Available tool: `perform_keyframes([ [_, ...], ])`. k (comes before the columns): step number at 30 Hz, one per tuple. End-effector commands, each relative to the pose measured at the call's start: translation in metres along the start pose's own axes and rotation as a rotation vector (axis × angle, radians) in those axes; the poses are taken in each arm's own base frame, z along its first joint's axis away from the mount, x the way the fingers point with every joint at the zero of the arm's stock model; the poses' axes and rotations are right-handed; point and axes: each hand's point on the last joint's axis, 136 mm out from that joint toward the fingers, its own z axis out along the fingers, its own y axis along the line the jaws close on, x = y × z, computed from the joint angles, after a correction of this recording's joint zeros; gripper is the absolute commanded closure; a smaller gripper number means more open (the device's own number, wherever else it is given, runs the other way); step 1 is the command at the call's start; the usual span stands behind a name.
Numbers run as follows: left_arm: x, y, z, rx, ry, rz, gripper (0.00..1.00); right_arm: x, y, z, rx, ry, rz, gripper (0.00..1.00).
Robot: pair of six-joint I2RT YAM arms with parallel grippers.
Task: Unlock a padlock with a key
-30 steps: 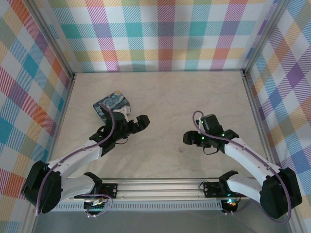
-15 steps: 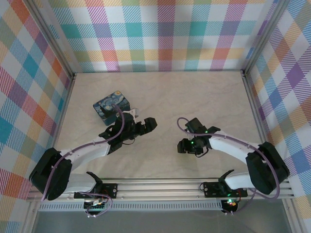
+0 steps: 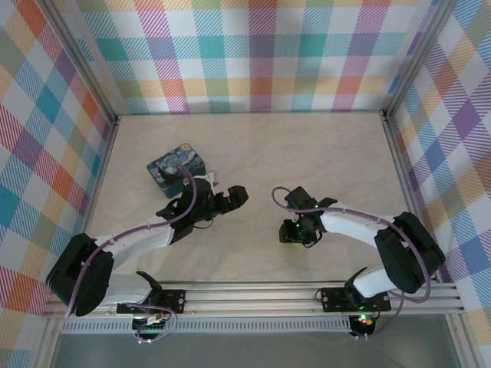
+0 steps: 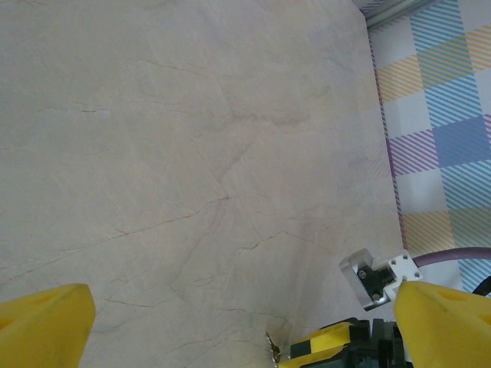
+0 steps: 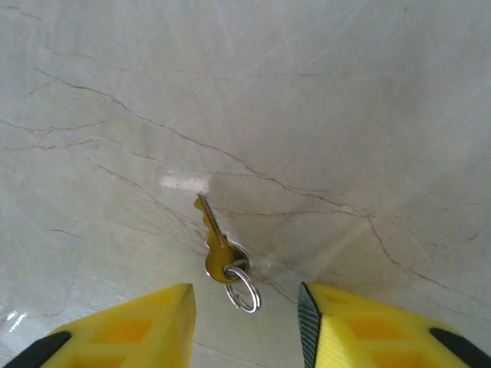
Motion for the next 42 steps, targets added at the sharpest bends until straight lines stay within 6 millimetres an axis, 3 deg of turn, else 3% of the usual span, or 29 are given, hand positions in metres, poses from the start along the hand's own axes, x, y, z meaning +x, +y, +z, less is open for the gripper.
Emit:
perform_keyframes([
  [1, -0.008, -0.019, -0.002, 0.04, -0.024, 0.019, 0.0, -0.006, 0.006, -0.001, 0.001, -0.011, 0.002, 0.62],
  [20, -0.01, -0.016, -0.005, 0.018, -0.033, 0.032, 0.0, 0.0, 0.003, 0.011, 0.052, 0.029, 0.0, 0.81],
  [27, -0.013, -0.013, -0.011, -0.005, -0.055, 0.051, 0.0, 0.002, 0.001, 0.013, 0.056, 0.028, 0.006, 0.96],
  [35, -0.019, -0.02, -0.019, 0.014, -0.076, 0.035, 0.0, -0.006, 0.015, 0.002, -0.032, -0.048, 0.04, 1.0],
  [42, -0.026, -0.045, -0.027, 0.112, -0.085, -0.013, 0.0, -0.027, 0.048, -0.02, -0.247, -0.198, 0.104, 1.0],
])
